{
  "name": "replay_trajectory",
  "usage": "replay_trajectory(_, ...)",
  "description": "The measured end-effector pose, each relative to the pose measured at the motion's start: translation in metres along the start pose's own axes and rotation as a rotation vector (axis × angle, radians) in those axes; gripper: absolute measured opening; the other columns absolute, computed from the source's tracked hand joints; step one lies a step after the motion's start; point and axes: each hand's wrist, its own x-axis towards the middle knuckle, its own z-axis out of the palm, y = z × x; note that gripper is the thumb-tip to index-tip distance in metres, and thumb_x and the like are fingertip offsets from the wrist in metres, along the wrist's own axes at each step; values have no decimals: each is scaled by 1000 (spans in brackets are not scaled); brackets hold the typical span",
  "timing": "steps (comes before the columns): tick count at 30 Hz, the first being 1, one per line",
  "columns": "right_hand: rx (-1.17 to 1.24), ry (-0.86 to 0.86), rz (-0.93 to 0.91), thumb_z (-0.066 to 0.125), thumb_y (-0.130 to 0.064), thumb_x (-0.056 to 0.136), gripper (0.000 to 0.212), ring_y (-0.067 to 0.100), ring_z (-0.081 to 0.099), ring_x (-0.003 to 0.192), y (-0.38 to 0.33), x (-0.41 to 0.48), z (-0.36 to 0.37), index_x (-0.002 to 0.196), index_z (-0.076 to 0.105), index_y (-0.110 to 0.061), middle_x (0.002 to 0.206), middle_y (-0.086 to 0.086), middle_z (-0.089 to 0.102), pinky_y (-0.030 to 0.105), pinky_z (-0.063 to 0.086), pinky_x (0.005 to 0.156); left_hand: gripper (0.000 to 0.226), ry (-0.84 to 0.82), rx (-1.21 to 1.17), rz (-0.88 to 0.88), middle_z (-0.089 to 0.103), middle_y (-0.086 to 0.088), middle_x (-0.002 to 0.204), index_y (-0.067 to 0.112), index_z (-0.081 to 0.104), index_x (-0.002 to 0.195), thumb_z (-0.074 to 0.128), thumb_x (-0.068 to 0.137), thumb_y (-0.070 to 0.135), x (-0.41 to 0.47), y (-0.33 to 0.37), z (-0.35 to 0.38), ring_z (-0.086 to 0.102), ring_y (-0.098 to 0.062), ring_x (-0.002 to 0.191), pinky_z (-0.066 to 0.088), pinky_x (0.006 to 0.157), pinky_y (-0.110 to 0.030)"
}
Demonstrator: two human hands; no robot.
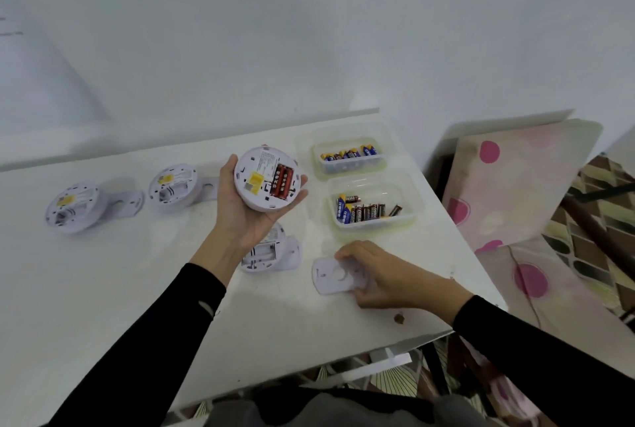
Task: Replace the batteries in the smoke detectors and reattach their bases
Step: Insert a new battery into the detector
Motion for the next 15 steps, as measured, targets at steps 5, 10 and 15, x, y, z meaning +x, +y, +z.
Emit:
replay_trajectory(5, -29, 83, -112, 68, -21, 79, 54, 15, 43, 127, -1, -3, 1, 130, 51, -11, 135, 5, 50, 18, 32, 109, 67, -55, 13, -36, 56, -25, 139, 18, 50, 144, 45, 91, 59, 4, -13, 9, 51, -49, 128, 45, 102, -62)
replay_trajectory(10, 169, 529, -177, 53, -4, 86, 23, 15, 55, 98, -36, 25, -42, 106, 61, -11, 105, 0, 58, 21, 44, 85, 49, -104, 28, -30, 58, -18, 132, 26, 60, 122, 36, 94, 59, 1, -15, 22, 55, -42, 121, 50, 98, -49)
replay_trajectory(15, 106, 822, -81, 44, -12, 80, 16, 21, 51, 89, -56, 64, -80, 88, 58, -9, 94, 1, 58, 29, 42, 80, 48, -104, 76, 0, 61, -15, 128, 26, 62, 122, 39, 93, 58, 1, -15, 35, 61, -33, 111, 49, 95, -47)
